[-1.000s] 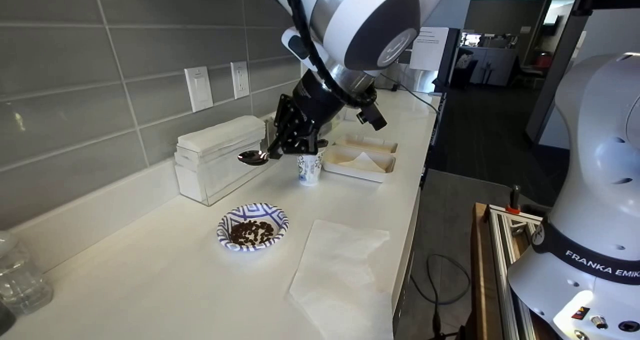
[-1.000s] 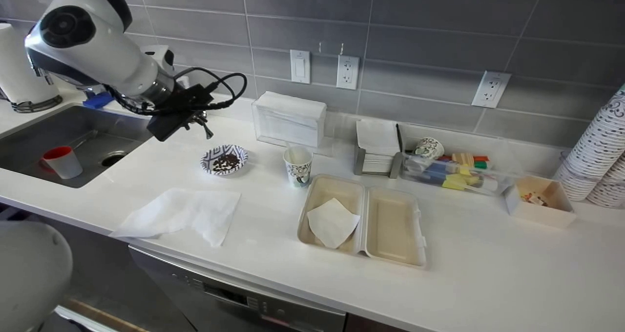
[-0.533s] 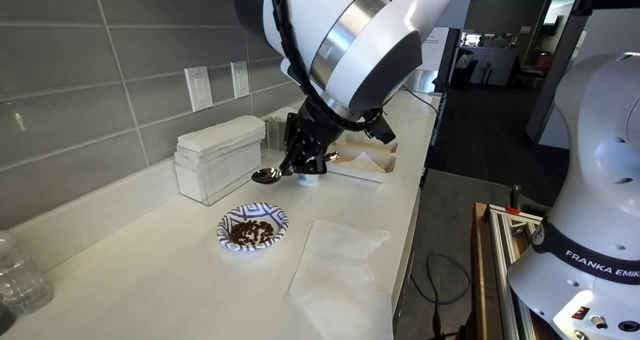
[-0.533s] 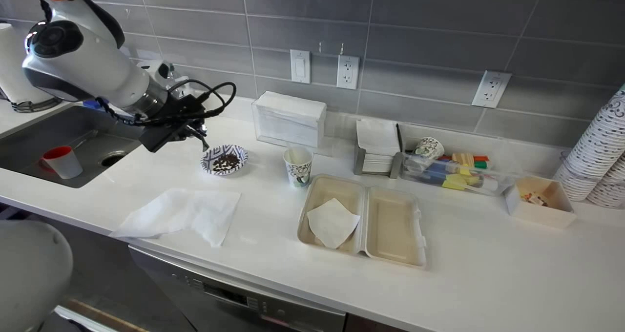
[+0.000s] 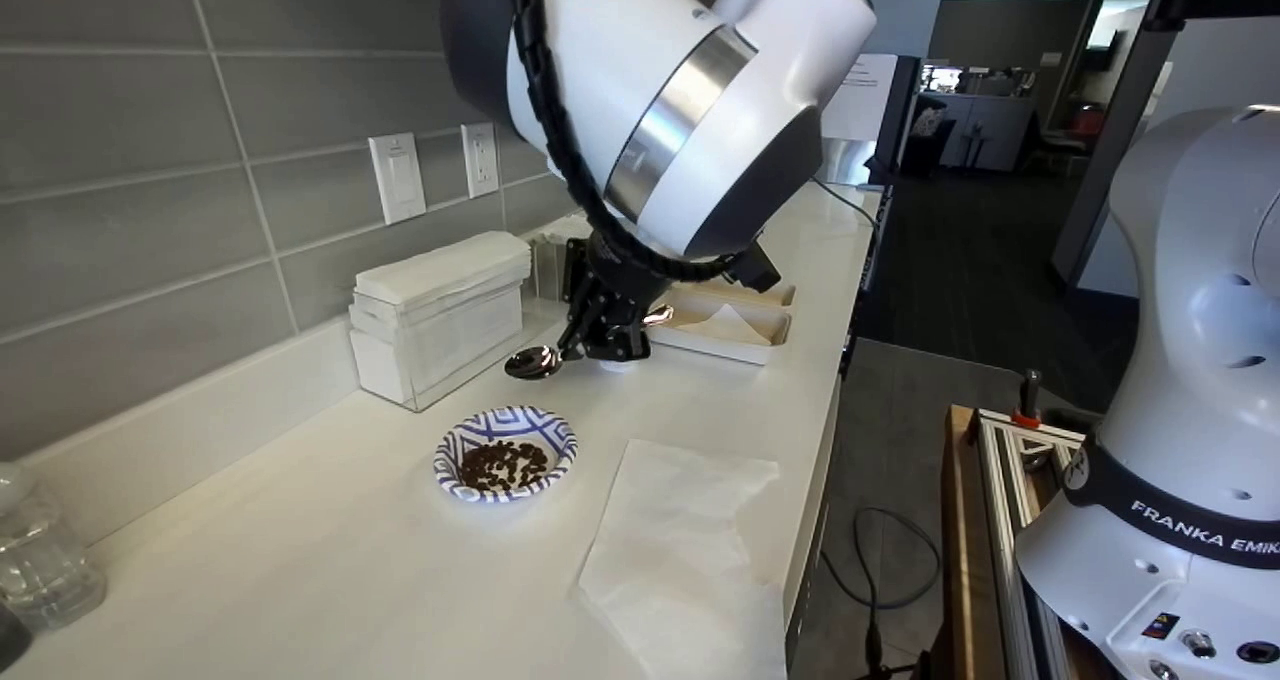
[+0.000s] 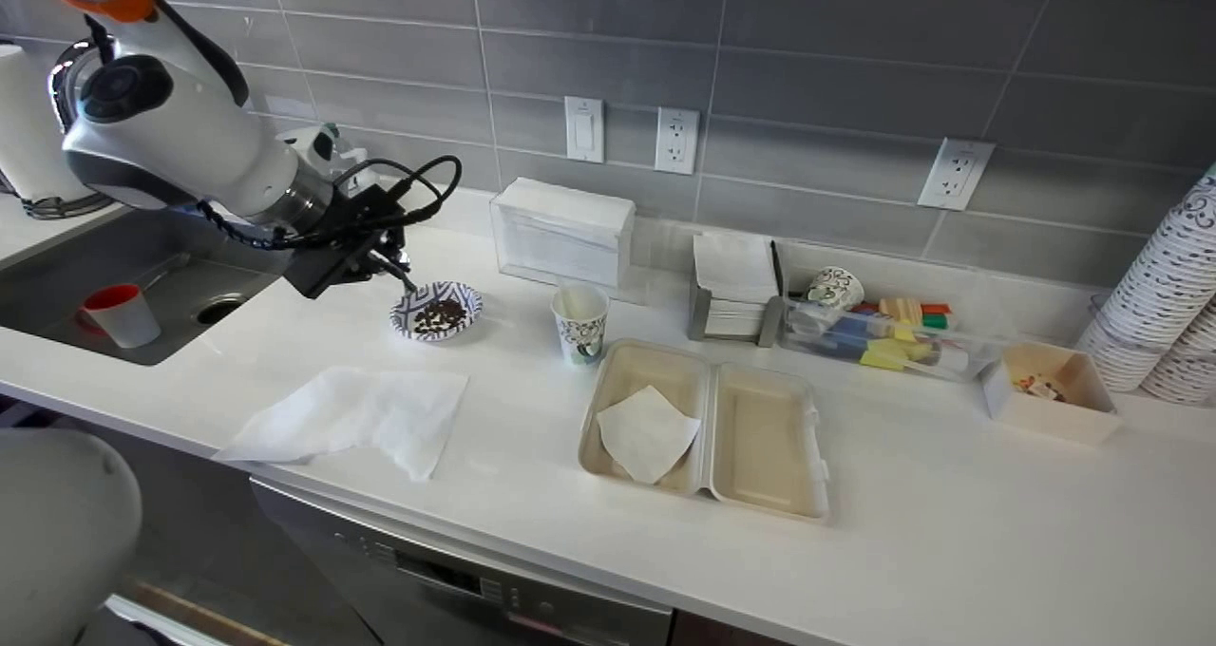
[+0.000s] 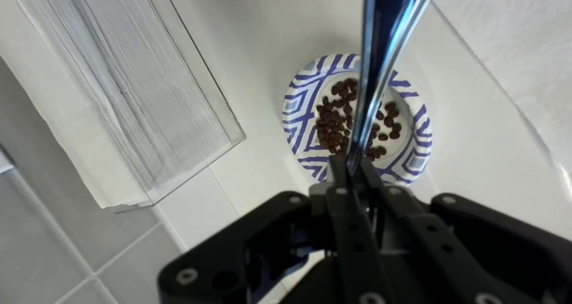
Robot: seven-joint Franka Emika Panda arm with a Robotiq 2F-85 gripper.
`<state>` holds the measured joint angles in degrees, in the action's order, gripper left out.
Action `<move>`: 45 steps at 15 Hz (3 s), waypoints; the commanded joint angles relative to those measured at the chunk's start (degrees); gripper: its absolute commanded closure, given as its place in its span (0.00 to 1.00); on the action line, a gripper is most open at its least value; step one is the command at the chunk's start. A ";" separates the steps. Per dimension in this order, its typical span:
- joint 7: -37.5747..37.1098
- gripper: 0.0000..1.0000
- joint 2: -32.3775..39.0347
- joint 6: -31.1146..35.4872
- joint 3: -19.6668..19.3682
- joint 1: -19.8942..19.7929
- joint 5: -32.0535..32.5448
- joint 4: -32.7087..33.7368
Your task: Use the spoon to transfer some contents from the plate into the cup
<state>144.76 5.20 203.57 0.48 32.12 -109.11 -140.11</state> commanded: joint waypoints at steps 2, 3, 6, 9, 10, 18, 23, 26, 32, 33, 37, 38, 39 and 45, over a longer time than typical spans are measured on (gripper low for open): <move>-1.33 0.98 9.50 3.85 -0.19 0.21 0.96 5.16; -1.32 0.98 10.88 4.13 -0.12 0.14 0.43 6.22; -1.84 0.98 16.37 5.52 0.00 -0.20 -0.79 10.17; -2.18 0.98 20.64 6.03 -0.02 -0.47 -0.73 13.57; -2.12 0.98 21.96 6.55 -0.06 -0.58 -0.75 14.78; -3.53 0.98 30.63 12.38 -1.85 0.60 1.22 23.53; -3.20 0.98 34.87 14.64 -1.78 0.60 0.93 27.31; -3.27 0.98 36.85 15.93 -2.06 0.79 1.28 28.89; -2.88 0.98 39.34 17.92 -2.33 1.39 1.69 31.12; -2.35 0.98 39.44 18.12 -2.08 1.35 1.49 31.20; -0.90 0.98 39.61 18.03 -1.54 1.63 1.06 31.09; -0.57 0.98 39.50 17.98 -1.39 1.73 0.91 30.99; -0.26 0.98 39.34 17.88 -1.22 1.77 0.74 30.92; 2.41 0.98 38.33 17.65 0.64 1.75 -0.06 30.17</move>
<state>144.39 43.32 219.45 0.17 33.80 -108.29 -110.21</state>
